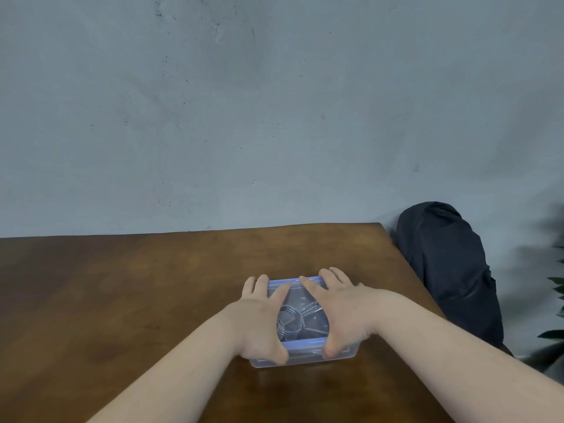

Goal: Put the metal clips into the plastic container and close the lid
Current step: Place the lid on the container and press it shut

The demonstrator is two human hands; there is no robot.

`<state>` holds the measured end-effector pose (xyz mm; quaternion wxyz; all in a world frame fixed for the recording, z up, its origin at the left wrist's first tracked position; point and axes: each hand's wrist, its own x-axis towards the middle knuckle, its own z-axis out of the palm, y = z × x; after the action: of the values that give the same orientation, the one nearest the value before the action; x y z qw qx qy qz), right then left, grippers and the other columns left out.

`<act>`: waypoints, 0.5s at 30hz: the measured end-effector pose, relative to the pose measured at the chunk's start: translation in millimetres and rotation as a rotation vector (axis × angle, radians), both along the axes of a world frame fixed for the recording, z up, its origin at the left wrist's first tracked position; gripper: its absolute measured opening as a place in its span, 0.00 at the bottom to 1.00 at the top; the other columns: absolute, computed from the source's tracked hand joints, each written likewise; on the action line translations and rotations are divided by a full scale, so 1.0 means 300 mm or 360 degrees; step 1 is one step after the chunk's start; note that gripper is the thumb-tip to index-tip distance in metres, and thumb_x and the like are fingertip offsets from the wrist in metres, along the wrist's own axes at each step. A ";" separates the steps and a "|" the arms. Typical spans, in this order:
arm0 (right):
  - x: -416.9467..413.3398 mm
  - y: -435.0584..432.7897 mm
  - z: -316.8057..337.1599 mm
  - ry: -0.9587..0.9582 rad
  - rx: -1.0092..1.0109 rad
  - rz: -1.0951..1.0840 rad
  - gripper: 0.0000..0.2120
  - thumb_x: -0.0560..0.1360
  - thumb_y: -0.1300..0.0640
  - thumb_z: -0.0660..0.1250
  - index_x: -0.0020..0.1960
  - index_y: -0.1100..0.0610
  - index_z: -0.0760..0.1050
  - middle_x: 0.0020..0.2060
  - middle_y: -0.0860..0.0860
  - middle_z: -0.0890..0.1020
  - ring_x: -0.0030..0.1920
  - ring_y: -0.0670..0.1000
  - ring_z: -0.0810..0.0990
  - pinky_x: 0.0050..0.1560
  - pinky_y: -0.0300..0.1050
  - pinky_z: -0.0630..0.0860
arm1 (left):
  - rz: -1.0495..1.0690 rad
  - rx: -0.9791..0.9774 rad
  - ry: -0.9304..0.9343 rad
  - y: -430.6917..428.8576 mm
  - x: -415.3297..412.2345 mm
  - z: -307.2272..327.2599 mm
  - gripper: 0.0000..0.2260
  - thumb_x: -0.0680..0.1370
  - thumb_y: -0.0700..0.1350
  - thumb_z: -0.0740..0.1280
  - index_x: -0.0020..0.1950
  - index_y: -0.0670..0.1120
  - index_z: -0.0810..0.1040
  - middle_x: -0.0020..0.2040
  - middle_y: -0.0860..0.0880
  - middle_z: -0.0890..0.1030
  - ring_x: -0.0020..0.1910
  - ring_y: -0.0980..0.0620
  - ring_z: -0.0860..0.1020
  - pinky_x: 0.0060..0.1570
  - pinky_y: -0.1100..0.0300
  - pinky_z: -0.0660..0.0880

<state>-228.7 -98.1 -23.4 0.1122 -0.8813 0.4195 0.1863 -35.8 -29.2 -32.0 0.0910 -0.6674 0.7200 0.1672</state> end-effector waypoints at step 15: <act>-0.058 0.038 -0.067 -0.0478 -0.0081 -0.0038 0.60 0.65 0.34 0.75 0.83 0.41 0.40 0.81 0.39 0.31 0.79 0.44 0.26 0.78 0.56 0.63 | -0.0035 -0.0310 0.0442 0.026 0.057 -0.059 0.57 0.64 0.64 0.76 0.81 0.58 0.42 0.81 0.58 0.34 0.77 0.56 0.29 0.77 0.46 0.59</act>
<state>-246.2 -86.7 -43.4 0.1534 -0.8968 0.4131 0.0402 -18.6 -21.4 -49.8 -0.0727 -0.6356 0.7457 0.1863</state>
